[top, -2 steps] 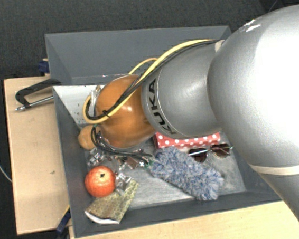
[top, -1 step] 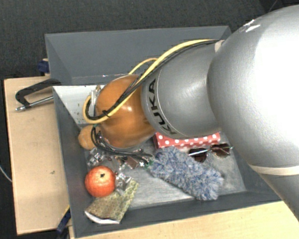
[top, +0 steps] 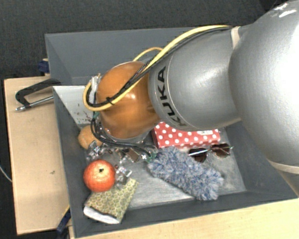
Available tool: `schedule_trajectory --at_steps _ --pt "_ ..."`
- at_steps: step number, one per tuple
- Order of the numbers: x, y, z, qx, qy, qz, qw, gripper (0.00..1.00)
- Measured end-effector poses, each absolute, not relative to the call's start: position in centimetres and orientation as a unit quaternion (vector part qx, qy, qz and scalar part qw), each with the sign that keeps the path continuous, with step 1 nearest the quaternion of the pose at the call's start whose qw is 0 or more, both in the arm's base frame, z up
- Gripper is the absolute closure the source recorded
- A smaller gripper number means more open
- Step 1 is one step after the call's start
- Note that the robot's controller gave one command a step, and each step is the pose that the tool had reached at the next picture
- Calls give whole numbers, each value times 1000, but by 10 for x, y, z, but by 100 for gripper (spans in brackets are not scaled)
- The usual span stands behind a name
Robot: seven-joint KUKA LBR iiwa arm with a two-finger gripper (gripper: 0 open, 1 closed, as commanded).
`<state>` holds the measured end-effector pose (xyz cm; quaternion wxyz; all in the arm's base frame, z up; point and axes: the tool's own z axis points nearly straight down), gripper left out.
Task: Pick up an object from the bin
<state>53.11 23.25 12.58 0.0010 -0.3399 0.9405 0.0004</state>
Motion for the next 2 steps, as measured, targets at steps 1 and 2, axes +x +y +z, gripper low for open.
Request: schedule_trajectory --at_steps 1,2 --pt "531 224 170 -341 940 1 4 100" --pt "539 210 235 -333 943 1 2 100"
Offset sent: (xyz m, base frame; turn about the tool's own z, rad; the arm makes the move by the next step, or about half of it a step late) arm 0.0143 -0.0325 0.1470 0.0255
